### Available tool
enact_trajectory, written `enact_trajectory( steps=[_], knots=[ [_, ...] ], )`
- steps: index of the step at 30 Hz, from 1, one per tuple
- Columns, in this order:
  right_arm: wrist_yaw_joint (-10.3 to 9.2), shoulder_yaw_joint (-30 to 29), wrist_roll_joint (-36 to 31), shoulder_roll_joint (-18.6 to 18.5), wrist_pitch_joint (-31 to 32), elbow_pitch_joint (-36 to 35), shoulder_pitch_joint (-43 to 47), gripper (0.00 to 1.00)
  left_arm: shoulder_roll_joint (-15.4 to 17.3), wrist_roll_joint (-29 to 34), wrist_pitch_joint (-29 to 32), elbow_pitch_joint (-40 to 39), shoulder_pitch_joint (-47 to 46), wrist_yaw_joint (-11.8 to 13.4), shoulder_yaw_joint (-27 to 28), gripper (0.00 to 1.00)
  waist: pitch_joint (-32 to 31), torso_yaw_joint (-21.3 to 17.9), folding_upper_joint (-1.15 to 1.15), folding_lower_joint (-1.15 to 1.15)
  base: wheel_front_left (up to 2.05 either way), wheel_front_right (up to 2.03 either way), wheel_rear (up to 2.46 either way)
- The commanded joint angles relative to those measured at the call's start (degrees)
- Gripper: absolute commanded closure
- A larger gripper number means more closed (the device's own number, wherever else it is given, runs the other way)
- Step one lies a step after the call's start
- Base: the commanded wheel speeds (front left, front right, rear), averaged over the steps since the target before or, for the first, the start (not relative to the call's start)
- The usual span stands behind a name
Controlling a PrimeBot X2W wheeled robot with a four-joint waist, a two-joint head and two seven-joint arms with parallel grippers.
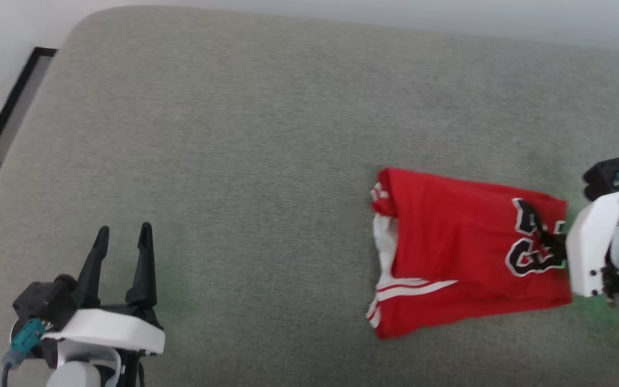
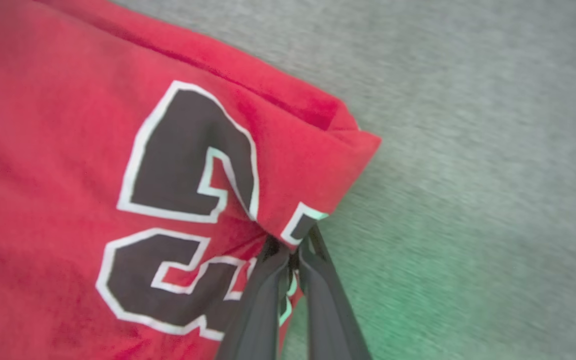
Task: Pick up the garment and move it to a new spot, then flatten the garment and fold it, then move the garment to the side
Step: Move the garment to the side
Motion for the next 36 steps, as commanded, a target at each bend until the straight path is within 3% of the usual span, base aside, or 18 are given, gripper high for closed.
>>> enact_trajectory(
  steps=[1, 20, 36],
  knots=[
    [-0.43, -1.1, -0.9, -1.2, 0.0, 0.0, -0.4, 1.00, 0.4, 0.2, -0.3, -0.2, -1.4, -0.2, -0.6, 0.00, 0.6, -1.8, 0.00, 0.00, 0.00, 0.00, 0.00],
    [-0.37, -8.3, -5.3, -6.4, -2.4, -2.7, -6.6, 1.00, 3.8, 0.2, -0.3, -0.8, -10.0, -0.2, -8.2, 0.00, 5.0, -14.3, 0.00, 0.00, 0.00, 0.00, 0.00],
    [-0.38, -11.0, -12.6, -11.4, -11.1, 7.0, -17.4, 1.00, 7.2, -0.2, -0.3, -1.3, -18.1, -0.2, -14.6, 0.00, 10.4, -21.2, 0.00, 0.00, 0.00, 0.00, 0.00]
  ],
)
